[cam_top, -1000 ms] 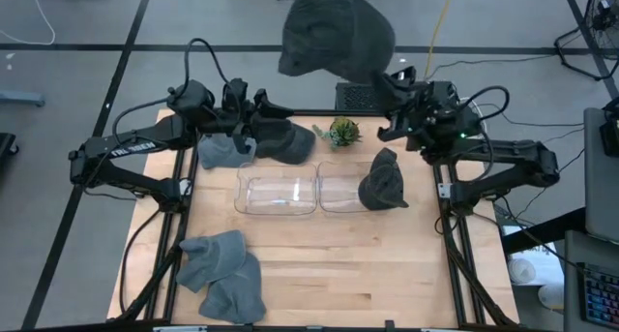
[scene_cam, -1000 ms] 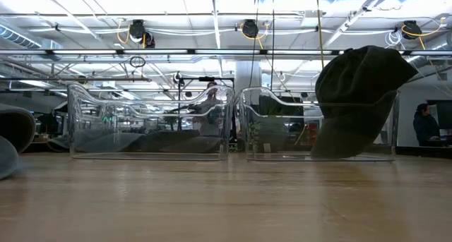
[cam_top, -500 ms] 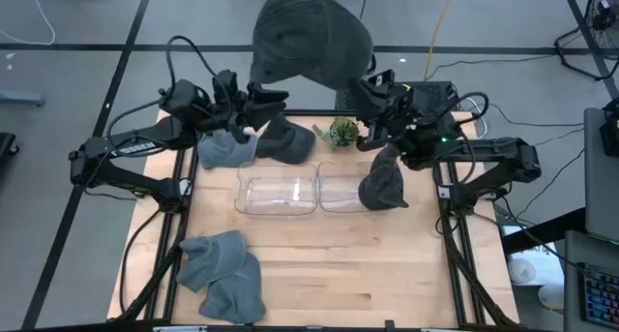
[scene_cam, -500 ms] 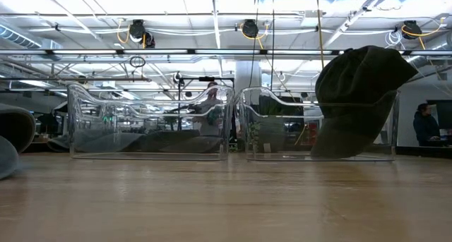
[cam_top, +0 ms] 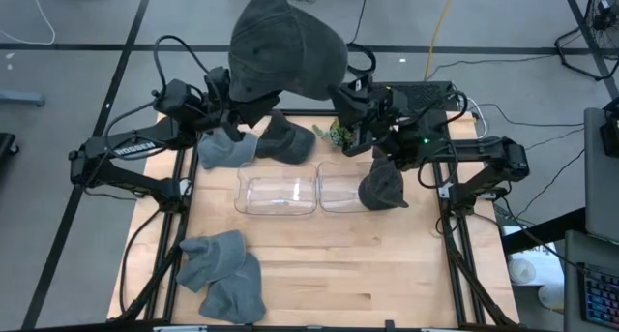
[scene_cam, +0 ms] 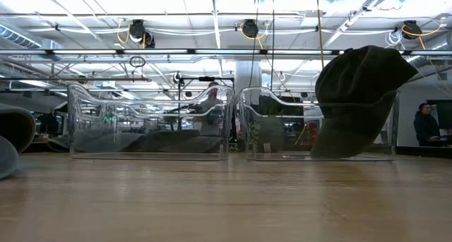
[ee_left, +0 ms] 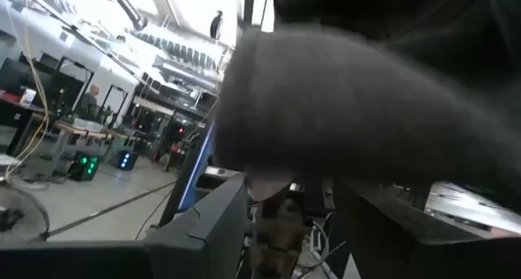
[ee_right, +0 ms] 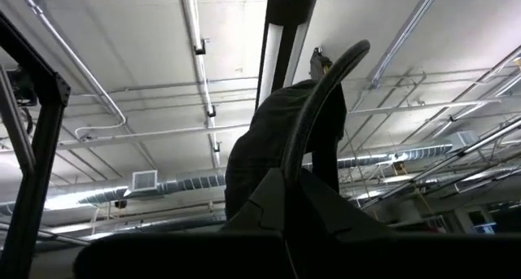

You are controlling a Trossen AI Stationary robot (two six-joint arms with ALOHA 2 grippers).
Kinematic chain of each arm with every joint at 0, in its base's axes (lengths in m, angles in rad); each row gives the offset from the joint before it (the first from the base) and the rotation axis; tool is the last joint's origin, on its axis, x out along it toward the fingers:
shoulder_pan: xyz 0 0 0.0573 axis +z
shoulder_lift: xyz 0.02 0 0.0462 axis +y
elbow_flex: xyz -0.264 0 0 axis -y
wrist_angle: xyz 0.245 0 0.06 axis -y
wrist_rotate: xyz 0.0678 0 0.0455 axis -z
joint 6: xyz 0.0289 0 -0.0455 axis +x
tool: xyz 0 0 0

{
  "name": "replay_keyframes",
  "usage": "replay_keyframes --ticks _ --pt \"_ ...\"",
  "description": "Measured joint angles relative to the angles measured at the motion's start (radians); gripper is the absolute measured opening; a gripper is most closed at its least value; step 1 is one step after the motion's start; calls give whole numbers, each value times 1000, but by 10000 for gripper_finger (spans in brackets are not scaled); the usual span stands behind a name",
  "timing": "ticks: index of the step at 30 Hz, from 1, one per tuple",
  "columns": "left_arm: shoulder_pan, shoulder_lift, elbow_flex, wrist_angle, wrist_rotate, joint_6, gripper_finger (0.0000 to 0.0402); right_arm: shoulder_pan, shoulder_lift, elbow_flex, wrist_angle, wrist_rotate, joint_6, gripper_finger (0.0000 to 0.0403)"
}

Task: Pick & Place hat
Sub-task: Put the right black cap into the right transparent bin

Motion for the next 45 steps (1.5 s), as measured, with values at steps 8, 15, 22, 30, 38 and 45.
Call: replay_keyframes --ticks 8,15,22,30,38,45 --pt "-3 0 0 0 -24 43 191 15 -1 0 25 5 17 0" --pt "-12 0 0 4 -40 69 191 26 14 0 31 31 20 0" --pt "-46 17 1 56 -21 115 191 28 49 0 59 31 61 0" --pt "-60 29 1 56 -15 106 187 33 48 0 55 32 56 0" --pt "-66 27 0 67 -13 126 65 32 47 0 41 35 82 0" --pt "-63 27 0 78 44 177 15 32 46 1 8 39 137 6"
